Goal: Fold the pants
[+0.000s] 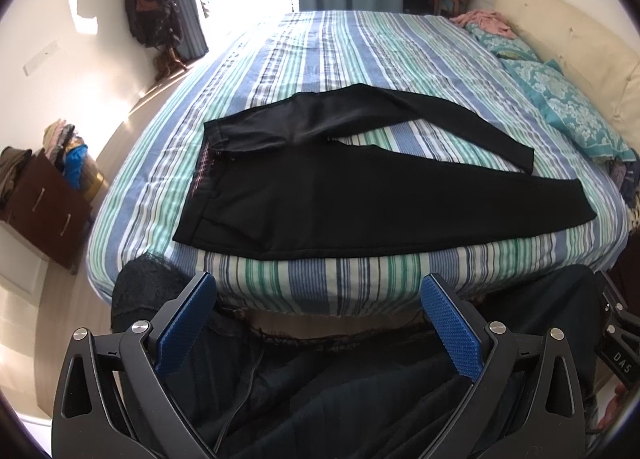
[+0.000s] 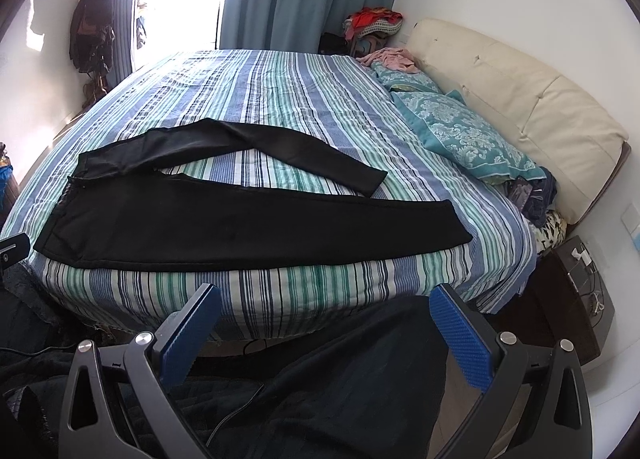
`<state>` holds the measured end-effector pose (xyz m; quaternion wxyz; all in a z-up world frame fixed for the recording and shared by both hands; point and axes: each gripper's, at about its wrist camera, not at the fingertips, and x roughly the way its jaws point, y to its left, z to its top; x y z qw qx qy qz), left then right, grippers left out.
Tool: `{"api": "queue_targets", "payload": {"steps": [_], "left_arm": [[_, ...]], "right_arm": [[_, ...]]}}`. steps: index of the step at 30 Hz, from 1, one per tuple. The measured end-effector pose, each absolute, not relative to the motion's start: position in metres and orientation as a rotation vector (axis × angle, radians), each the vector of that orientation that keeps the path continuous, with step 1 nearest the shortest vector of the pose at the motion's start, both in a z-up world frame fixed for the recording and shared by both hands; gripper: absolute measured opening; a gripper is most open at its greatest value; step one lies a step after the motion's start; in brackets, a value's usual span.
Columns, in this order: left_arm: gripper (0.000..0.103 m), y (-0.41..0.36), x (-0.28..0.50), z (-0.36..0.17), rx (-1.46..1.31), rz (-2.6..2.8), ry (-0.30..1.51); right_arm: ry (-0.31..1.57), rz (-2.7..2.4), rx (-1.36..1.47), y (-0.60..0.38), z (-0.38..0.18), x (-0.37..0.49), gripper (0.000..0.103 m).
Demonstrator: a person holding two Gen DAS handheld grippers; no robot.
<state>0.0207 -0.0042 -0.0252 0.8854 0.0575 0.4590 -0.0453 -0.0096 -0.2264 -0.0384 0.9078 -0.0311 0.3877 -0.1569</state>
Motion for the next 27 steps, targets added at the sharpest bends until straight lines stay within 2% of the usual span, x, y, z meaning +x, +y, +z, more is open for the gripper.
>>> {"api": "queue_targets", "payload": {"steps": [20,27], "left_arm": [[0.102,-0.006,0.020,-0.027,0.131,-0.091,0.953],[0.102,-0.011,0.025,-0.027,0.125,-0.140,0.951]], "right_arm": [[0.806,-0.288,-0.041,-0.225,-0.044,-0.010,0.103],[0.694,-0.185,0.006,-0.224,-0.035,-0.016,0.103]]}}
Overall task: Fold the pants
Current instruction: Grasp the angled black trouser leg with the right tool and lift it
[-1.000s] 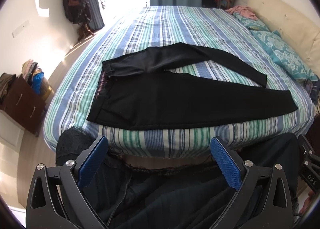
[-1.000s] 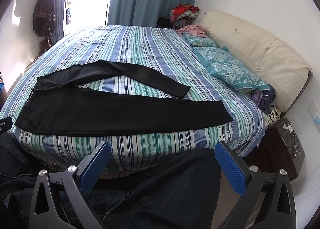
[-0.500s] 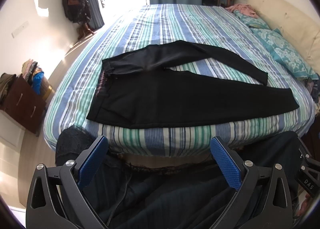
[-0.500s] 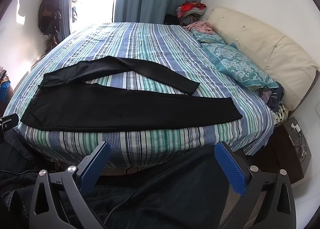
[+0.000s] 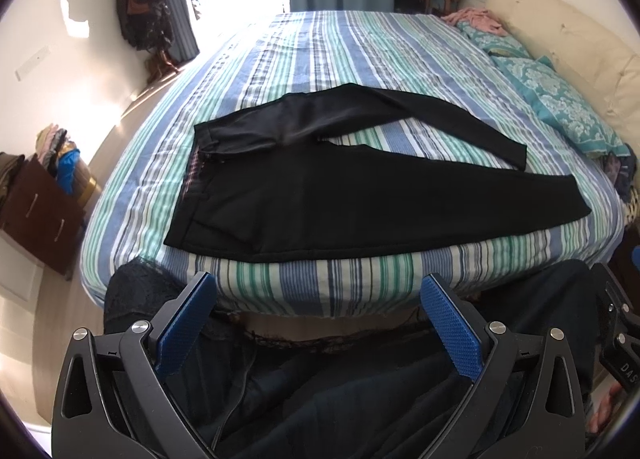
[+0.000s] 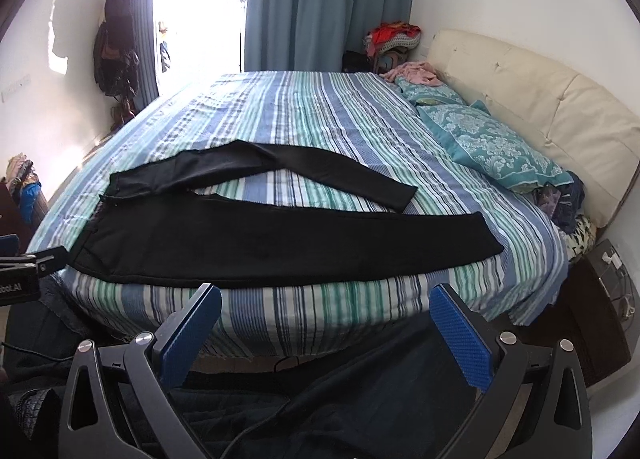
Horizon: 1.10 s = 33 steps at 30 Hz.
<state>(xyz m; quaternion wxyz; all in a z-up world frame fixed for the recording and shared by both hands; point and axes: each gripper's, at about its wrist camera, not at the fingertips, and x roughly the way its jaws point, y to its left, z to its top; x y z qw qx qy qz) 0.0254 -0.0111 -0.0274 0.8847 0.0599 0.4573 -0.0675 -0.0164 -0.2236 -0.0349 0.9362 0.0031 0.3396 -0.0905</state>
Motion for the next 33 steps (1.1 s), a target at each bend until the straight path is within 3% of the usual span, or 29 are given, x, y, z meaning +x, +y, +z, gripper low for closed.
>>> {"api": "queue_targets", "payload": {"steps": [6,11,13,16,25,26,27,28,33], "left_arm": [[0.102,-0.008,0.059,-0.013,0.118,-0.103,0.862],[0.102,-0.009,0.092,-0.008,0.077,-0.060,0.829],[0.102,-0.011,0.104,-0.018,0.058,-0.048,0.864],[0.102,-0.016,0.120,-0.046,0.051,-0.041,0.962],[0.102,-0.037,0.144,-0.109,0.136,0.002,1.146],[0.102,-0.038,0.147,-0.114,0.147,0.004,1.162],[0.102,-0.041,0.151,-0.119,0.158,0.008,1.176],[0.102,-0.042,0.155,-0.122,0.164,0.011,1.186],[0.102,-0.050,0.180,-0.121,0.140,0.005,1.174]], "right_arm": [[0.665,-0.036,0.064,-0.258,-0.052,0.033,0.102],[0.586,-0.220,-0.001,-0.352,-0.058,0.114,0.097],[0.650,-0.224,-0.060,-0.384,-0.080,0.158,0.092],[0.824,-0.177,-0.174,-0.411,-0.131,0.224,0.068],[1.039,-0.144,-0.425,-0.427,-0.248,0.336,0.067],[1.015,-0.126,-0.440,-0.429,-0.250,0.339,0.062],[0.996,-0.122,-0.457,-0.431,-0.248,0.342,0.030],[1.007,-0.127,-0.492,-0.432,-0.243,0.349,0.005],[0.873,-0.189,-0.567,-0.472,-0.137,0.452,0.005]]}}
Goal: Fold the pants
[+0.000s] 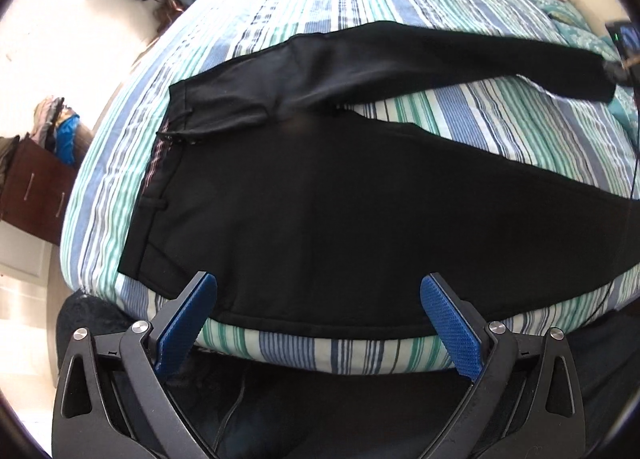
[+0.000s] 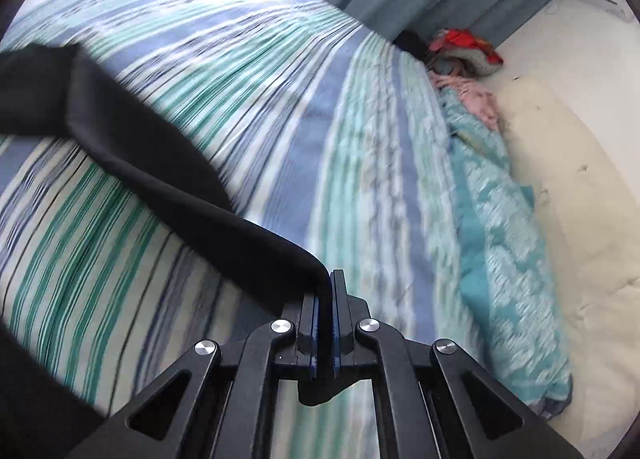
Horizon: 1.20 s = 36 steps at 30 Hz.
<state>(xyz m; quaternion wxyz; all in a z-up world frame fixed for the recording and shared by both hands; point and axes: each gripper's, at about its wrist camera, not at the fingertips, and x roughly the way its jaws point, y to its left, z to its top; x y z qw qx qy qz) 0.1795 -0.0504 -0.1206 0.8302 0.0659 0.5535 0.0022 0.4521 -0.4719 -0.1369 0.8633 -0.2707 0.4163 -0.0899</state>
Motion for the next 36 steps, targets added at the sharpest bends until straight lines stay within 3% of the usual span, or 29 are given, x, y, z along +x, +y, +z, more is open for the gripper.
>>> {"api": "queue_targets", "payload": {"steps": [1,2,3,4,8,13,18,26,27,30,36], "left_arm": [[0.102,-0.054,0.186,-0.120,0.135,-0.001,1.169],[0.102,-0.058,0.191,-0.119,0.135,-0.005,1.165],[0.102,-0.061,0.197,-0.119,0.140,-0.005,1.163],[0.102,-0.064,0.200,-0.119,0.144,0.000,1.157],[0.102,-0.067,0.211,-0.129,0.140,0.005,1.158],[0.102,-0.064,0.222,-0.154,0.176,0.024,1.196],[0.102,-0.052,0.259,-0.167,0.221,0.105,1.058],[0.103,-0.029,0.338,-0.234,0.187,0.211,1.029],[0.103,-0.025,0.336,-0.232,0.164,0.198,1.035],[0.103,-0.016,0.324,-0.226,0.193,0.175,1.047],[0.102,-0.006,0.320,-0.198,0.134,0.168,1.030]], "right_arm": [[0.831,-0.244,-0.558,-0.488,-0.111,0.484,0.022],[0.818,-0.306,-0.525,-0.508,-0.088,0.520,0.060],[0.838,-0.395,-0.473,-0.530,-0.072,0.550,0.070],[0.843,-0.473,-0.406,-0.551,-0.058,0.570,0.072],[0.784,-0.535,-0.144,-0.596,-0.049,0.573,0.072],[0.859,-0.348,0.117,-0.591,-0.121,0.530,0.072],[0.889,-0.053,0.332,-0.515,-0.179,0.437,0.072],[1.002,0.228,0.275,-0.363,-0.219,0.289,0.072],[1.029,0.196,0.258,-0.369,-0.228,0.278,0.072],[1.031,0.044,0.290,-0.442,-0.241,0.253,0.058],[1.030,-0.495,0.379,-0.631,-0.239,0.217,0.059]]}}
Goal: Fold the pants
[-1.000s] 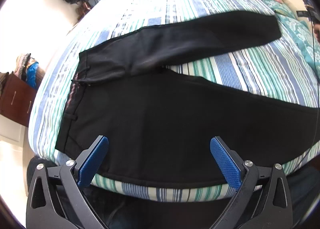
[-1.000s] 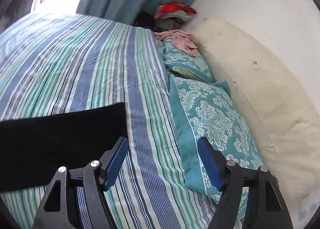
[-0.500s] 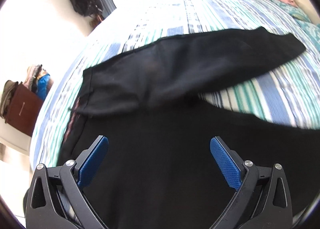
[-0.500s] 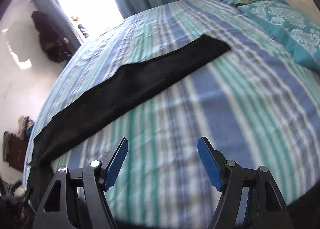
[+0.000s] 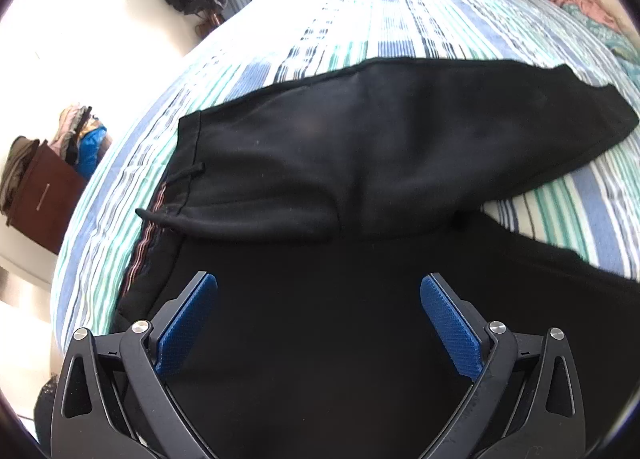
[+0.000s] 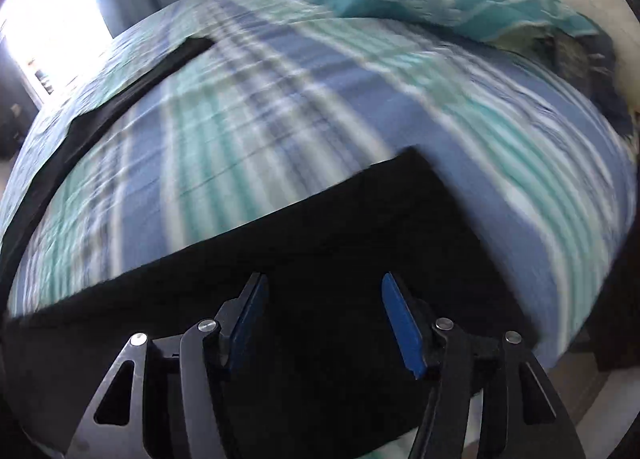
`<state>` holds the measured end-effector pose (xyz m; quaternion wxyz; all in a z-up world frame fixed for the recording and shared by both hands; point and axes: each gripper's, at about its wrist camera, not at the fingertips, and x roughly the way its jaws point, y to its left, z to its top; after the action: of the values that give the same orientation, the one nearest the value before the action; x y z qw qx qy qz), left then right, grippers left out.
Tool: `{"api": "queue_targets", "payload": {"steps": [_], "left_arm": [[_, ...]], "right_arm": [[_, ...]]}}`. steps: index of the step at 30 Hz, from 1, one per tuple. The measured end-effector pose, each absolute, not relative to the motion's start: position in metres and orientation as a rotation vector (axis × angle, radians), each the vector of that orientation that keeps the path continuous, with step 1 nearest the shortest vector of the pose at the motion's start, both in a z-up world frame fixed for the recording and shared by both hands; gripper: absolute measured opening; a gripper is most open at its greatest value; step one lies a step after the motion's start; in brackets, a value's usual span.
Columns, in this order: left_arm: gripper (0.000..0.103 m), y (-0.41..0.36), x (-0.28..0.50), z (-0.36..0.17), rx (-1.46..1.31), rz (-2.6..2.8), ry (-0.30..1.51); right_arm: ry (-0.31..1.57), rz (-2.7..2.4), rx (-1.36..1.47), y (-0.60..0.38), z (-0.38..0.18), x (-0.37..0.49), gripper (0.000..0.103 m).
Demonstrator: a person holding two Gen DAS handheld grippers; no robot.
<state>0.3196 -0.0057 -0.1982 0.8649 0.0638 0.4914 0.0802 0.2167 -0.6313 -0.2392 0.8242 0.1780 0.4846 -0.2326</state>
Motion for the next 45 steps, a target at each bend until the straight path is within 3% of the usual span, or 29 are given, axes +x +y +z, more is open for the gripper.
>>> {"api": "queue_targets", "payload": {"steps": [4,7,10,13,18,21,28,31,32,33,35,36,40,45], "left_arm": [[0.102,-0.018,0.361,-0.173,0.100,0.175,0.951],[0.102,-0.023,0.399,-0.175,0.111,0.236,0.899],[0.102,-0.005,0.435,-0.212,0.163,0.387,0.933],[0.102,0.020,0.434,-0.254,0.083,0.360,0.957],[0.103,0.031,0.423,-0.252,-0.005,0.325,0.927],[0.102,0.030,0.418,-0.253,0.001,0.327,0.900],[0.102,0.025,0.414,-0.256,0.006,0.333,0.868],[0.102,0.024,0.414,-0.257,0.009,0.337,0.860],[0.102,0.023,0.414,-0.257,0.010,0.338,0.859],[0.102,0.023,0.414,-0.257,0.010,0.338,0.858],[0.102,0.023,0.414,-0.257,0.010,0.338,0.858],[0.102,0.023,0.414,-0.257,0.010,0.338,0.858],[0.102,0.023,0.413,-0.257,0.007,0.336,0.855],[0.102,0.024,0.413,-0.257,0.004,0.336,0.851]], "right_arm": [[0.952,-0.494,0.346,-0.626,-0.195,0.250,0.061],[0.936,-0.265,0.266,-0.547,-0.175,0.325,0.062],[0.919,0.008,0.158,-0.433,-0.167,0.405,0.062],[0.888,0.301,0.096,-0.317,-0.173,0.467,0.062],[1.029,0.609,-0.055,-0.214,-0.225,0.538,0.060],[0.984,0.519,-0.177,-0.261,-0.244,0.569,0.061],[0.988,-0.051,0.028,-0.523,-0.257,0.653,0.071],[0.983,-0.186,0.173,-0.600,-0.248,0.657,0.033],[0.979,-0.206,0.207,-0.610,-0.243,0.658,0.032],[0.978,-0.214,0.223,-0.614,-0.239,0.661,0.036],[0.972,-0.291,0.157,-0.606,-0.232,0.671,0.073],[0.953,-0.320,0.129,-0.602,-0.229,0.672,0.077],[0.902,-0.449,0.202,-0.619,-0.233,0.668,0.084],[0.943,-0.392,0.364,-0.643,-0.254,0.665,0.085]]}}
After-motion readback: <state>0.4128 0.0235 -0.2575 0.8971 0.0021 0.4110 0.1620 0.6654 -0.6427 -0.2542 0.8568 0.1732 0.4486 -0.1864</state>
